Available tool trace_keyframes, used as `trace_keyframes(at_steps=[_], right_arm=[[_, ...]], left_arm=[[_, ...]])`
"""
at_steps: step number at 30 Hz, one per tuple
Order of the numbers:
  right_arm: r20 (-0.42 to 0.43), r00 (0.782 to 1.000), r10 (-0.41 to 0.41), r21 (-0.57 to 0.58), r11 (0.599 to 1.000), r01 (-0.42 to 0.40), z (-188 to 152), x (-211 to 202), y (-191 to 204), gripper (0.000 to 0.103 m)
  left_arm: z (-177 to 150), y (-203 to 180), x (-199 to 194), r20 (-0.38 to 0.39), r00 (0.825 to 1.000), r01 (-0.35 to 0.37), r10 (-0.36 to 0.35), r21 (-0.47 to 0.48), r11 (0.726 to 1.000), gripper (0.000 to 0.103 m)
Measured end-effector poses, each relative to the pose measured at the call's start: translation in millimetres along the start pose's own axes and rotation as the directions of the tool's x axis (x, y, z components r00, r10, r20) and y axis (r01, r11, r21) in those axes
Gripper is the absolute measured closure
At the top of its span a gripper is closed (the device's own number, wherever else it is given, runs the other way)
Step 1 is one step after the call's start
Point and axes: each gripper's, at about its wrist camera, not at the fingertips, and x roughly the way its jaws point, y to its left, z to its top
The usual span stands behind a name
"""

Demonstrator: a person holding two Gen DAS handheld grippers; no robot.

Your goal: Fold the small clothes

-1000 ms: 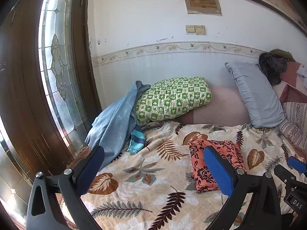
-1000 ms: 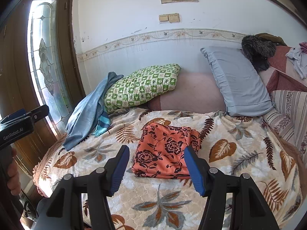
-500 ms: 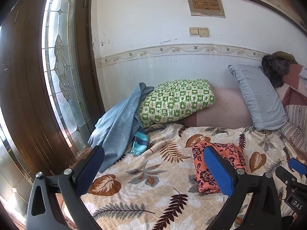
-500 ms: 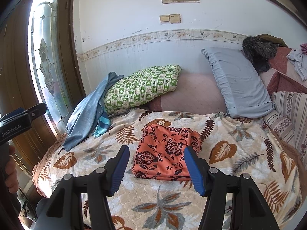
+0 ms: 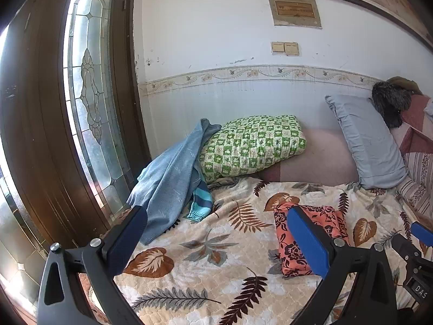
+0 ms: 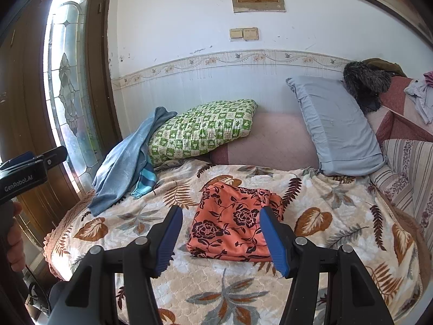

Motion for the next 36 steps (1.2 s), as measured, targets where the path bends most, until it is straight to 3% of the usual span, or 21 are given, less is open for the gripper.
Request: trace_keyframes(at_steps=[36], right_arm=[[-0.005, 1.0, 0.0, -0.022, 1.0, 0.0, -5, 6, 10, 0.04]], left_arm=[[-9, 12, 8, -0.028, 0.999, -0.021, 0.02, -0.032, 0.999, 0.0]])
